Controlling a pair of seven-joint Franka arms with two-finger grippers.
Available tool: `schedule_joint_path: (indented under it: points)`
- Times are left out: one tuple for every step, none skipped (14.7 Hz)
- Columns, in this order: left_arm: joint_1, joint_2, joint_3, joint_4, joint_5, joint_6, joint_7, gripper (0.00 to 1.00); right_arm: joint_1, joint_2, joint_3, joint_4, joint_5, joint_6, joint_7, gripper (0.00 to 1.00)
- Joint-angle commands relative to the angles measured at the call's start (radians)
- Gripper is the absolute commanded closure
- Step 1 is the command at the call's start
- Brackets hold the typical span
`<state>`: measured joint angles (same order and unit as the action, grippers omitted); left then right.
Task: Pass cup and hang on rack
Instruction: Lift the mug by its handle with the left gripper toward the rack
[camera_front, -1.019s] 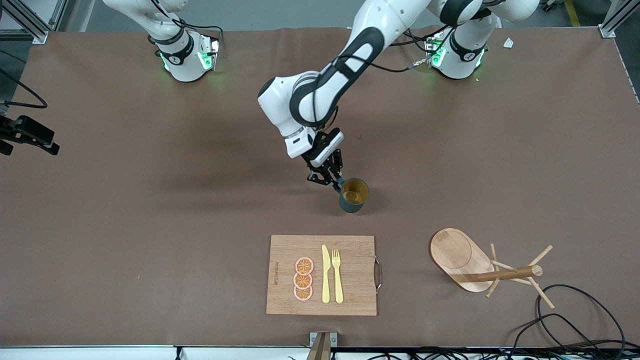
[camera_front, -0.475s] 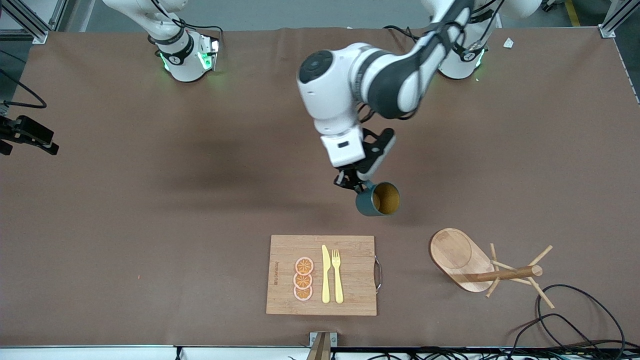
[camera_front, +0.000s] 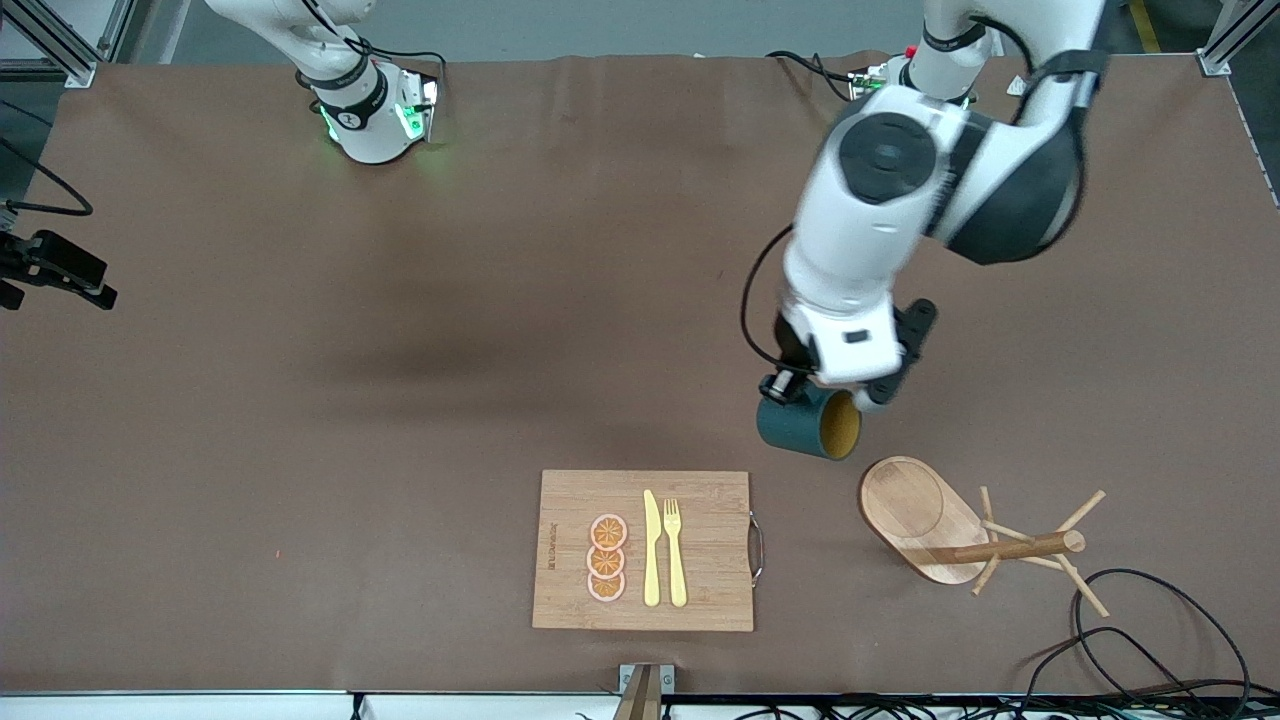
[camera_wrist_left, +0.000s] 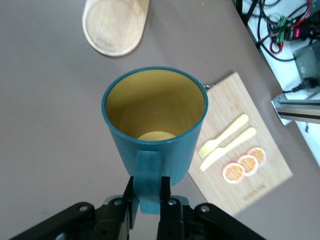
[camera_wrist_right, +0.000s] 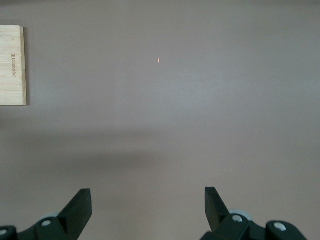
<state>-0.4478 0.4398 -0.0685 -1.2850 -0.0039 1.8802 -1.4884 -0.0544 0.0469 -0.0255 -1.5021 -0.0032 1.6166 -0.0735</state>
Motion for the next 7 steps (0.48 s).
schedule_joint_path:
  points:
    - [0.076,-0.01,-0.013,0.013,-0.144,0.005,0.072,0.99,0.001,-0.021,0.002,-0.012,-0.006,0.002,-0.005,0.0]
    - [0.102,-0.01,-0.013,0.013,-0.187,0.007,0.097,0.99,0.001,-0.021,0.004,-0.012,-0.006,0.002,-0.005,0.0]
    - [0.118,-0.01,-0.013,0.013,-0.224,0.005,0.127,0.99,0.001,-0.021,0.004,-0.012,-0.006,0.0,-0.005,0.0]
    - [0.138,-0.012,-0.011,0.013,-0.261,0.005,0.155,0.99,0.001,-0.021,0.004,-0.012,-0.006,0.0,-0.005,0.0]
    - [0.161,-0.015,-0.011,0.013,-0.307,0.005,0.18,0.99,0.001,-0.021,0.004,-0.012,-0.006,0.0,-0.005,0.0]
    - [0.185,-0.013,-0.01,0.012,-0.362,0.005,0.209,0.99,0.001,-0.021,0.004,-0.01,-0.006,-0.001,-0.005,0.0]
    - [0.214,-0.012,-0.008,0.012,-0.422,0.005,0.241,0.99,0.001,-0.021,0.004,-0.01,-0.006,-0.001,-0.005,0.0]
